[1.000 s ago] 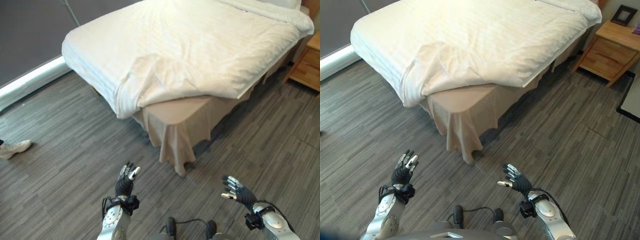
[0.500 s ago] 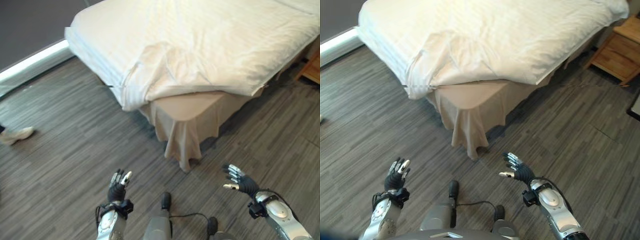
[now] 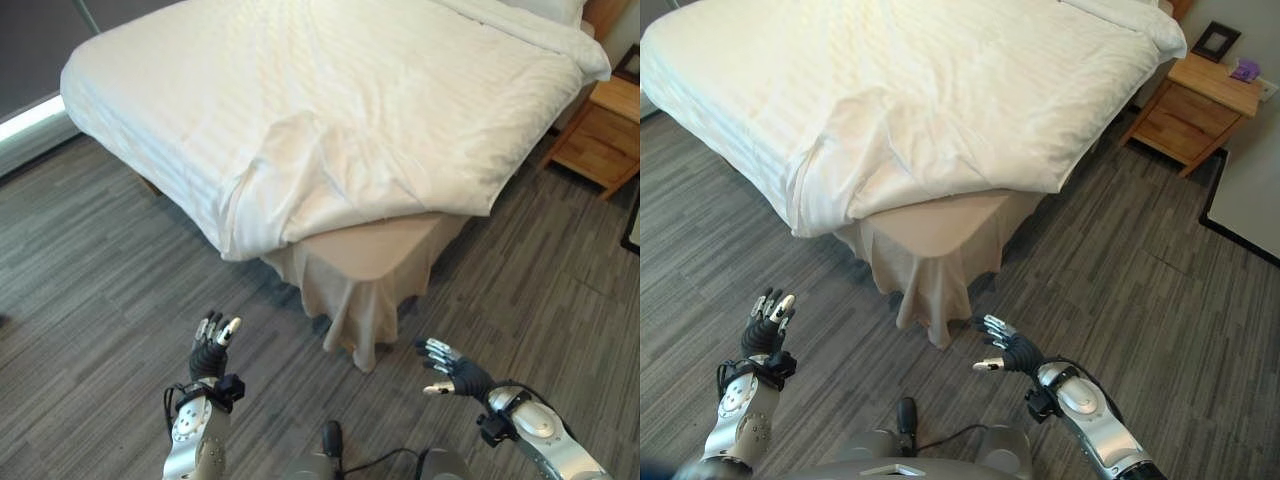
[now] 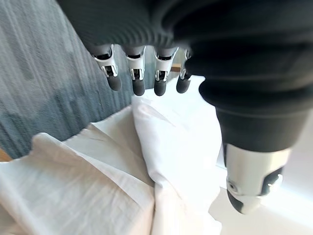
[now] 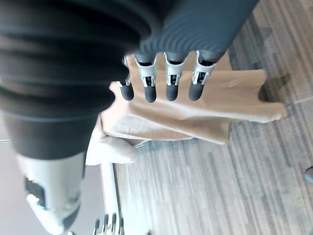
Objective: Making the bed.
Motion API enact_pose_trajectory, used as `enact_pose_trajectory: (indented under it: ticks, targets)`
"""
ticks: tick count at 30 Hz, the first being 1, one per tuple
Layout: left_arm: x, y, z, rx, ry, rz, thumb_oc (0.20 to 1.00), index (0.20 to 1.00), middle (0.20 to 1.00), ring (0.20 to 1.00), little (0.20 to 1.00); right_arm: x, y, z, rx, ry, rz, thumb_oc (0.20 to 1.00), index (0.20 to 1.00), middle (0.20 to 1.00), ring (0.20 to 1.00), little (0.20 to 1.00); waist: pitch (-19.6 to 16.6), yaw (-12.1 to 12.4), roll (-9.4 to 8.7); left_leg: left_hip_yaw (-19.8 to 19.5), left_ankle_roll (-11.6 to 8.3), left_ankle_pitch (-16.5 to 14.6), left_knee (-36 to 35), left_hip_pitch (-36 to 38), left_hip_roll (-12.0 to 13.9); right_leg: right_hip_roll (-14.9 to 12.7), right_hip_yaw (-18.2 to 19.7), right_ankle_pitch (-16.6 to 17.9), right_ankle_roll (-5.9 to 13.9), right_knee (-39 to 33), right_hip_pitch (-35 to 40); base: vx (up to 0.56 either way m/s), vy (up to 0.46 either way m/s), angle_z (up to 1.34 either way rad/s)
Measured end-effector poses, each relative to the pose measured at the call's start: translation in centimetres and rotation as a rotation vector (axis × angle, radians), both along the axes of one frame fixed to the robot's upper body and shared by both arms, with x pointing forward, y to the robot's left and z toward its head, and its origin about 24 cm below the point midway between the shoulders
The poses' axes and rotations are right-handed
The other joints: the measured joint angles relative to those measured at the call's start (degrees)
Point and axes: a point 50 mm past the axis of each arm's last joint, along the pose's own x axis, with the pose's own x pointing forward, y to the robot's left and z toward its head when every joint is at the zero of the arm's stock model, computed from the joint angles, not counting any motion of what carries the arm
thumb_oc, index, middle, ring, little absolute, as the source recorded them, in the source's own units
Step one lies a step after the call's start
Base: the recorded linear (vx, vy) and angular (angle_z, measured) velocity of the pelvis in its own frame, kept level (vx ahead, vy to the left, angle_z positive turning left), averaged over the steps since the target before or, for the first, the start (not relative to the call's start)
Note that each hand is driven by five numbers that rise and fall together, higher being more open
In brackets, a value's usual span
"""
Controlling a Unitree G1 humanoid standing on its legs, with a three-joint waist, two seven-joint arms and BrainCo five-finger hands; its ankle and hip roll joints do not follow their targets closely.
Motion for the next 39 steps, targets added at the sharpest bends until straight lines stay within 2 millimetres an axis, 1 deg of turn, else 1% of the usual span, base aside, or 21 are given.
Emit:
enact_pose_trajectory:
  ticks: [2, 3, 4, 5, 6, 7, 8, 10, 14, 15, 17, 18, 20, 21, 25, 27, 32, 33, 35, 36, 39]
  targets:
    - [-0.3, -0.4, -0.5, -0.005, 0.023, -0.017, 1.0, 1.0, 1.0, 1.0, 1.0, -0.1, -0.5, -0.2, -0.011, 0.01, -0.017, 1.0, 1.0, 1.0, 1.0, 1.0, 0.1, -0.4, 0.37, -1.5, -0.24, 0.2, -0.8, 0.1, 0.6, 0.9, 1.8, 1.2, 0.5, -12.5, 1.4, 0.16, -0.072, 0.19]
    - [-0.3, -0.6, -0.7, -0.009, 0.03, -0.024, 1.0, 1.0, 1.0, 1.0, 1.0, -0.1, -0.6, -0.4, -0.016, 0.019, -0.02, 1.0, 1.0, 1.0, 1.0, 1.0, 0.2, -0.6, 0.34, -2.4, -0.24, 0.1, -1.5, 0.6, 0.8, 1.6, 2.5, 2.0, 0.2, -15.4, 1.4, 0.21, -0.107, 0.55]
    - [-0.3, -0.9, -1.1, -0.015, 0.046, -0.036, 1.0, 1.0, 1.0, 1.0, 1.0, -0.3, -0.3, -0.6, -0.017, 0.032, -0.005, 1.0, 1.0, 1.0, 1.0, 1.0, 0.1, -1.7, 0.11, -4.3, -0.66, -0.1, -1.5, 1.2, 1.2, 4.2, 6.1, 4.2, 0.16, -20.9, 2.4, 0.18, -0.139, 0.71]
    - [-0.3, -1.0, -1.1, -0.015, 0.049, -0.044, 1.0, 1.0, 1.0, 1.0, 1.0, -0.4, 0.2, -0.7, -0.018, 0.035, 0.019, 1.0, 1.0, 1.0, 1.0, 1.0, 0.0, -2.0, -1.17, -5.5, -2.42, -0.6, -1.6, 2.1, 1.1, 6.4, 7.9, 6.0, 0.14, -22.1, 2.6, 0.16, -0.165, 0.99]
    - [-0.8, -0.8, -1.3, -0.009, 0.059, -0.042, 1.0, 1.0, 1.0, 1.0, 1.0, -1.0, 0.7, -1.1, -0.016, 0.056, 0.04, 1.0, 1.0, 1.0, 1.0, 1.0, -0.8, -2.2, -3.47, -7.1, -4.38, -1.3, -1.8, 3.3, 0.1, 6.8, 8.2, 4.8, 0.11, -21.7, 4.5, 0.19, -0.289, 1.11]
    - [-1.5, -2.2, -2.3, -0.068, 0.08, -0.033, 1.0, 1.0, 1.0, 1.0, 1.0, -1.2, 0.3, -1.1, -0.078, 0.058, 0.097, 1.0, 1.0, 1.0, 1.0, 1.0, -2.8, -1.5, -2.38, -8.9, -6.96, -2.0, -1.8, 4.8, 2.8, 9.7, 6.2, 3.0, -1.46, -21.9, 7.3, 0.15, -0.269, 0.93]
    - [-1.9, -2.6, -2.6, -0.086, 0.086, -0.03, 1.0, 1.0, 1.0, 1.0, 1.0, -0.6, 0.0, -0.8, -0.093, 0.041, 0.101, 1.0, 1.0, 1.0, 1.0, 1.0, -3.3, -1.1, -1.14, -9.2, -7.93, -1.8, -1.6, 5.1, 4.1, 11.1, 5.3, 3.0, -2.51, -21.9, 7.9, 0.13, -0.244, 0.61]
    - [-2.6, -3.0, -3.0, -0.12, 0.097, -0.009, 1.0, 1.0, 1.0, 1.0, 1.0, 0.4, -0.6, 0.0, -0.111, 0.002, 0.084, 1.0, 1.0, 1.0, 1.0, 1.0, -4.0, -0.3, 0.24, -9.7, -8.07, -1.9, -1.5, 5.4, 6.1, 13.2, 4.4, 2.6, -3.94, -21.8, 8.1, 0.05, -0.114, 0.12]
    - [-2.8, -3.2, -3.0, -0.122, 0.098, -0.019, 1.0, 1.0, 1.0, 1.0, 1.0, 1.2, -2.0, 0.8, -0.128, -0.034, 0.022, 1.0, 1.0, 1.0, 1.0, 1.0, -4.0, -0.1, 0.66, -10.1, -8.1, -1.9, -1.5, 4.9, 7.8, 15.1, 3.2, 2.8, -5.34, -21.7, 8.2, 0.04, -0.068, 0.1]
    - [-2.2, -2.6, -2.3, -0.101, 0.076, -0.013, 1.0, 1.0, 1.0, 1.0, 1.0, -0.6, -2.5, -0.6, -0.084, 0.033, -0.065, 1.0, 1.0, 1.0, 1.0, 1.0, -4.1, -1.5, 2.34, -10.3, -9.66, -2.3, -1.5, 5.9, 6.5, 13.2, 2.8, 2.2, -5.14, -22.0, 9.3, 0.04, -0.076, 0.04]
    - [-2.2, -1.4, -1.5, -0.103, 0.032, 0.109, 1.0, 1.0, 1.0, 1.0, 1.0, 0.0, -5.3, -0.9, 0.218, -0.007, -0.594, 1.0, 1.0, 1.0, 1.0, 1.0, -4.0, -0.8, 2.0, -10.7, -9.6, -2.3, -1.5, 6.0, 6.8, 13.5, 2.4, 2.4, -5.35, -22.0, 9.7, 0.06, -0.099, 0.08]
    - [-2.3, -0.7, -1.4, -0.096, 0.029, 0.152, 1.0, 1.0, 1.0, 1.0, 1.0, 0.1, -6.5, -1.0, 0.28, -0.023, -0.751, 1.0, 1.0, 1.0, 1.0, 1.0, -4.1, -0.5, 1.89, -10.7, -9.59, -2.3, -1.5, 6.1, 6.7, 13.7, 2.3, 2.4, -5.37, -22.0, 9.9, 0.09, -0.093, 0.06]
    - [-2.5, 0.1, -1.1, -0.084, 0.023, 0.193, 1.0, 1.0, 1.0, 1.0, 1.0, 0.0, -9.3, -1.0, 0.279, -0.039, -0.916, 1.0, 1.0, 1.0, 1.0, 1.0, -4.1, -0.1, 2.02, -11.3, -9.64, -2.3, -1.5, 6.0, 7.0, 13.7, 1.8, 2.0, -5.07, -22.1, 10.3, 0.07, -0.013, 0.2]
    - [-2.4, 0.6, -0.9, -0.082, 0.013, 0.211, 1.0, 1.0, 1.0, 1.0, 1.0, -1.3, -12.9, -1.5, 0.223, -0.032, -1.082, 1.0, 1.0, 1.0, 1.0, 1.0, -4.2, 0.6, 1.83, -13.0, -9.77, -2.2, -1.5, 5.8, 6.7, 13.5, 0.6, 1.4, -4.97, -22.0, 10.5, 0.05, 0.012, 0.37]
    - [-2.7, 0.8, -0.9, -0.076, 0.021, 0.209, 1.0, 1.0, 1.0, 1.0, 1.0, -2.2, -14.0, -3.1, 0.141, 0.06, -1.124, 1.0, 1.0, 1.0, 1.0, 1.0, -4.1, 0.8, 1.34, -15.3, -10.1, -1.9, -1.4, 4.9, 6.5, 13.2, -1.7, 0.9, -4.91, -22.0, 11.3, 0.03, 0.019, 0.3]
    - [-2.9, 1.4, -0.8, -0.054, 0.03, 0.204, 1.0, 1.0, 1.0, 1.0, 1.0, -1.1, -14.9, -2.8, 0.074, 0.076, -1.097, 1.0, 1.0, 1.0, 1.0, 1.0, -3.8, 1.9, 0.89, -15.4, -10.1, -1.9, -1.4, 4.8, 6.4, 13.1, -2.0, 1.0, -4.94, -22.0, 11.2, 0.01, 0.035, 0.13]
    - [-3.2, 2.5, -0.3, -0.006, 0.036, 0.195, 1.0, 1.0, 1.0, 1.0, 1.0, 2.5, -18.3, 1.9, -0.063, -0.076, -1.084, 1.0, 1.0, 1.0, 1.0, 1.0, -3.4, 3.6, -0.82, -16.8, -10.13, -1.6, -1.2, 3.7, 6.0, 12.7, -2.9, 1.3, -5.17, -22.0, 10.9, -0.01, 0.031, 0.15]
    - [-3.6, 2.9, -0.3, 0.009, 0.049, 0.186, 1.0, 1.0, 1.0, 1.0, 1.0, 4.8, -18.9, 4.0, -0.137, -0.137, -1.044, 1.0, 1.0, 1.0, 1.0, 1.0, -3.1, 4.0, -1.85, -17.0, -10.16, -1.6, -0.9, 3.0, 5.9, 12.6, -3.4, 1.4, -5.29, -22.0, 10.7, -0.07, 0.019, 0.09]
    - [-3.7, 2.8, -0.5, 0.016, 0.06, 0.156, 1.0, 1.0, 1.0, 1.0, 1.0, 6.9, -19.7, 6.1, -0.288, -0.165, -0.972, 1.0, 1.0, 1.0, 1.0, 1.0, -2.8, 5.1, -2.48, -17.4, -10.16, -1.6, -0.8, 2.4, 5.7, 12.6, -3.9, 1.7, -5.24, -22.0, 10.2, -0.09, 0.007, 0.08]
    - [-3.5, 2.0, -0.7, 0.01, 0.065, 0.108, 1.0, 1.0, 1.0, 1.0, 1.0, 9.0, -20.8, 8.5, -0.469, -0.174, -0.926, 1.0, 1.0, 1.0, 1.0, 1.0, -2.6, 5.3, -3.0, -17.9, -10.15, -1.6, 0.0, 1.1, 5.4, 12.5, -4.0, 2.1, -5.07, -21.8, 9.3, -0.12, 0.01, 0.12]
    - [-3.2, 0.4, -1.3, -0.004, 0.09, 0.012, 1.0, 1.0, 1.0, 1.0, 1.0, 12.8, -21.2, 13.0, -0.631, -0.211, -0.938, 1.0, 1.0, 1.0, 1.0, 1.0, -2.1, 6.9, -3.92, -18.4, -10.23, -1.4, 1.2, -1.7, 5.0, 12.2, -4.5, 2.7, -5.28, -21.8, 7.3, -0.09, 0.004, 0.11]
